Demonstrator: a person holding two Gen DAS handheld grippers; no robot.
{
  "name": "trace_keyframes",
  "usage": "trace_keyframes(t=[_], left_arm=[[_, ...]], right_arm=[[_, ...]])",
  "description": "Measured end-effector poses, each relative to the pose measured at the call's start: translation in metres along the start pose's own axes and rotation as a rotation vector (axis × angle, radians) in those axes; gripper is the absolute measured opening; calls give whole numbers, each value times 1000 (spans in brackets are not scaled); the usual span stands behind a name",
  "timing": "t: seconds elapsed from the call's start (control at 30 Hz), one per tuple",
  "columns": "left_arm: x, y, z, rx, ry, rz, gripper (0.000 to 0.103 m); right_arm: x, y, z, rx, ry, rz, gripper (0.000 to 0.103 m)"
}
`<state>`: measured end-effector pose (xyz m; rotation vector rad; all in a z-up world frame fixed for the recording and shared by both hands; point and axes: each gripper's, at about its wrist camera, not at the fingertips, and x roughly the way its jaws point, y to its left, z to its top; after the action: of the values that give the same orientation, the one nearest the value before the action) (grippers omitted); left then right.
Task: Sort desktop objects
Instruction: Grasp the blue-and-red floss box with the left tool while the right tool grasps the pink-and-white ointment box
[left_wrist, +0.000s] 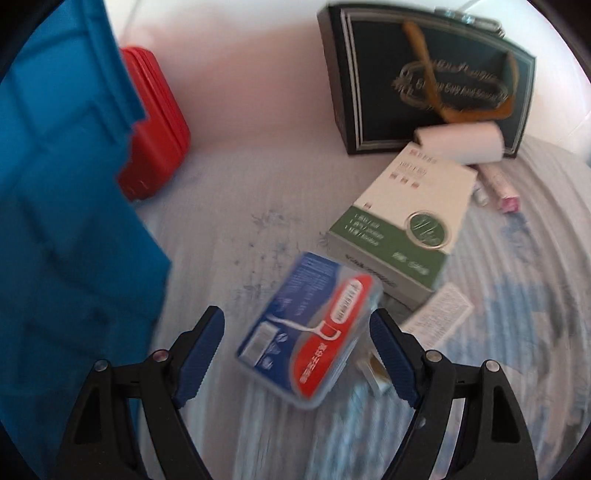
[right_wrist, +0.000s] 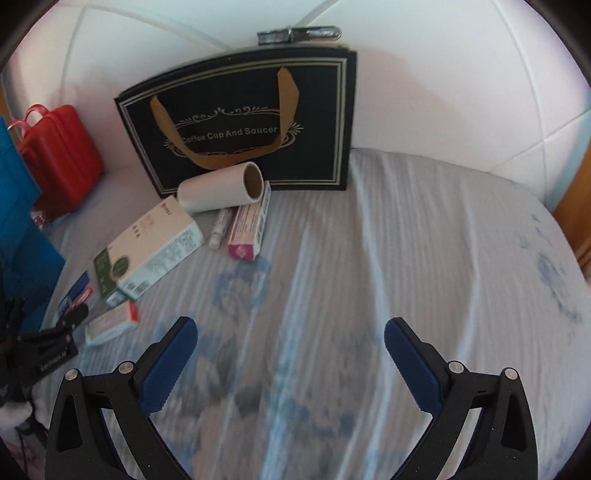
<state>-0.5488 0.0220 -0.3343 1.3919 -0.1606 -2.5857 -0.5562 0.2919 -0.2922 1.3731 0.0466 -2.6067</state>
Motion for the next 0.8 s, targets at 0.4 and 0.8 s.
trace_keyframes(t=[0.4, 0.8], left_arm=[[24, 19, 13, -127, -44, -138, 66], [28, 12, 12, -145, -44, -151, 62]], right_arm=[[97, 24, 42, -16, 37, 38, 78], [99, 27, 38, -38, 20, 66, 31]])
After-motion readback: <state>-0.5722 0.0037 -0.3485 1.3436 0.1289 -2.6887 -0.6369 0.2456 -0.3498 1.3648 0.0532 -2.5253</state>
